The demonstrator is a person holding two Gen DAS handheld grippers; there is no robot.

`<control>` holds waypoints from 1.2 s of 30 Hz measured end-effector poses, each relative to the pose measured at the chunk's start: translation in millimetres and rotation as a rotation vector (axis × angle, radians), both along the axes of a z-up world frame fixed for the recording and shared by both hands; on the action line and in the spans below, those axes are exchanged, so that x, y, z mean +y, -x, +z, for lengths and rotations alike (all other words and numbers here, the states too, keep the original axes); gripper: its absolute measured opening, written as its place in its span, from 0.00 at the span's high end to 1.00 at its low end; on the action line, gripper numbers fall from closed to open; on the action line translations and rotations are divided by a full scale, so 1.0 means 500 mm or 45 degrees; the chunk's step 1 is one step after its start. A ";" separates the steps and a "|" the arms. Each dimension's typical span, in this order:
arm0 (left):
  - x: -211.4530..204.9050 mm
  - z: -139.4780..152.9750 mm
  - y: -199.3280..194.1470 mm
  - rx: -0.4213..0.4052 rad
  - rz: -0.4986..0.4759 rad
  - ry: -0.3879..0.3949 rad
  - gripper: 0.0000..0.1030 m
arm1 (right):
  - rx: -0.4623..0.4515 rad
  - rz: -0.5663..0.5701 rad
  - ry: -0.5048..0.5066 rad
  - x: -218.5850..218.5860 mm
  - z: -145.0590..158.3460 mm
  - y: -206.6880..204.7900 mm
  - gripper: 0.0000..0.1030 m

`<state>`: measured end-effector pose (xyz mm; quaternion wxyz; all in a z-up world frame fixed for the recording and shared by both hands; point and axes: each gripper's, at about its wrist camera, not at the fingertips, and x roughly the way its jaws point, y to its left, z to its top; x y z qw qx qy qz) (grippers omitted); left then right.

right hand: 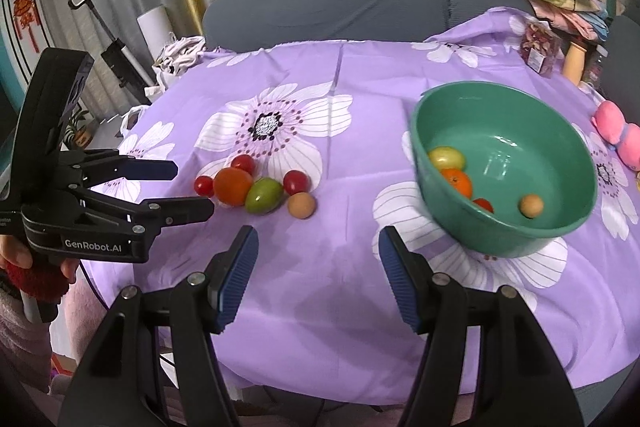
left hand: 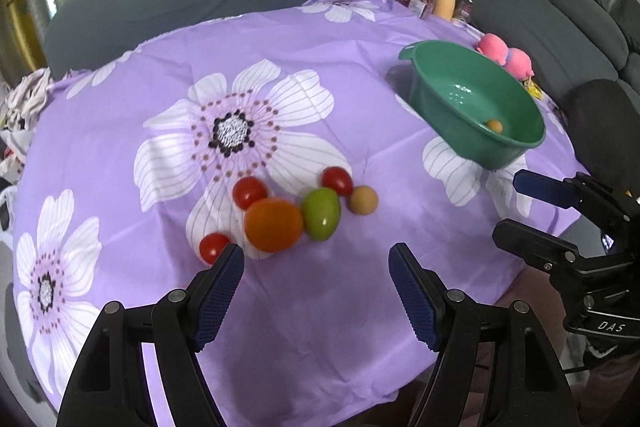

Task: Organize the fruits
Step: 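Move both open grippers back over the remaining fruits, then close the left gripper on the large orange while the right gripper clamps it too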

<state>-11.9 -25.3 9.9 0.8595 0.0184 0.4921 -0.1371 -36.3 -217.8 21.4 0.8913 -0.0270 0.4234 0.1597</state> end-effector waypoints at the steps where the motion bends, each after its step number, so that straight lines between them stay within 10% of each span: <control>1: 0.003 -0.003 0.000 0.005 0.003 0.004 0.27 | 0.005 0.004 0.002 0.003 -0.002 -0.001 0.39; 36: 0.123 -0.058 -0.039 0.072 0.092 0.303 0.28 | 0.258 0.277 -0.123 0.146 -0.120 -0.088 0.44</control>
